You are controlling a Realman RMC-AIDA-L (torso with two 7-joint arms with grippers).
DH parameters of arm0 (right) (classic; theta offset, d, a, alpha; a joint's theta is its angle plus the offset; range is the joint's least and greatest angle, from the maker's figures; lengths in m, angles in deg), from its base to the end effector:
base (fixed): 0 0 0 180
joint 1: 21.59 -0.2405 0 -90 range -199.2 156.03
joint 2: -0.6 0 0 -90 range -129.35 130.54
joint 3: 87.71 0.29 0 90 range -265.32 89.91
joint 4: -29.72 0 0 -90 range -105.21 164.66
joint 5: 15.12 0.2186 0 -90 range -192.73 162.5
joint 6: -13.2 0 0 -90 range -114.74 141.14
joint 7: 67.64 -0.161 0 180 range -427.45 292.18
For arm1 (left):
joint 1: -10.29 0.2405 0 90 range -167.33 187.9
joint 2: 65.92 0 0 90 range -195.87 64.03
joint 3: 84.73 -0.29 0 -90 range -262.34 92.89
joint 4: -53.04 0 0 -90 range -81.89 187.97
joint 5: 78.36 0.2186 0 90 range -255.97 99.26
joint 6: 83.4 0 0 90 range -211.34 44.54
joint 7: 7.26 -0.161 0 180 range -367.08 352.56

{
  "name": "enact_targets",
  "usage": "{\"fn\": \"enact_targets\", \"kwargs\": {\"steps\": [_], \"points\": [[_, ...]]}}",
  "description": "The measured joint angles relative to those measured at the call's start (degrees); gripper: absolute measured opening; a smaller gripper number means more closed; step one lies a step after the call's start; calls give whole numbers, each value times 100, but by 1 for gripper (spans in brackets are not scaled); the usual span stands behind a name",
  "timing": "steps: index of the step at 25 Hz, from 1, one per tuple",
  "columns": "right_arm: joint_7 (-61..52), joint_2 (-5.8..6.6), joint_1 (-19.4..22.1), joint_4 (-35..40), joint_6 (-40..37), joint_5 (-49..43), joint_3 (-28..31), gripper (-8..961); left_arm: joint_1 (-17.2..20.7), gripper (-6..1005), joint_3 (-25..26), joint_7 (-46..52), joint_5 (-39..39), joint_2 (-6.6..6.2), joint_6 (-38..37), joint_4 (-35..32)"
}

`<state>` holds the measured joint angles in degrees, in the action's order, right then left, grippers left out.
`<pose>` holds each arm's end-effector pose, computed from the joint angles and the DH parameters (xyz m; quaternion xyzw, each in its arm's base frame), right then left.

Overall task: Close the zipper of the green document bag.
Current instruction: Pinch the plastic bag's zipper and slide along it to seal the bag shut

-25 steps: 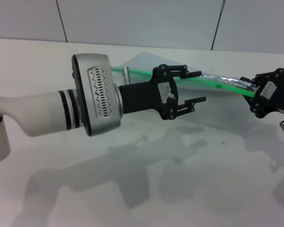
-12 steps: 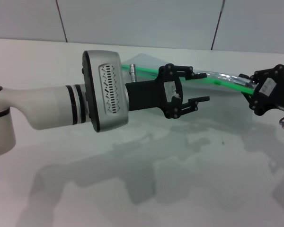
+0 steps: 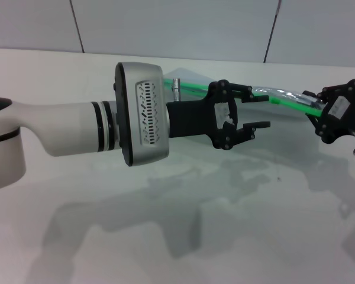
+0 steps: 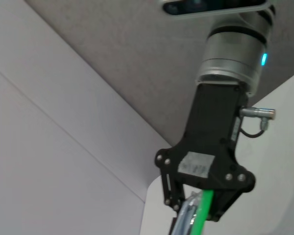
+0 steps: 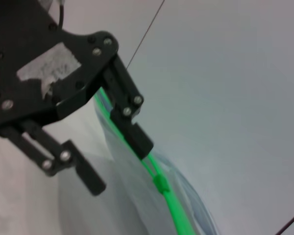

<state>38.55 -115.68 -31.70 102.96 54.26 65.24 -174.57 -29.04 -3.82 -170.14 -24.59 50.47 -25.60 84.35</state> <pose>0.2626 0.3776 -0.0164 -0.9188 -0.0148 0.0523 0.3910 -0.1715 0.4078 -0.1147 -0.9020 0.2857 -0.2005 0.2543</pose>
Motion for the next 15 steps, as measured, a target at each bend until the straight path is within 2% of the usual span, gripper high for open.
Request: {"fn": "enact_targets", "kwargs": {"steps": [15], "points": [[-546, -9, 174, 476, 58, -580, -91, 65, 50, 382, 0, 2, 45, 7, -249, 350]]}}
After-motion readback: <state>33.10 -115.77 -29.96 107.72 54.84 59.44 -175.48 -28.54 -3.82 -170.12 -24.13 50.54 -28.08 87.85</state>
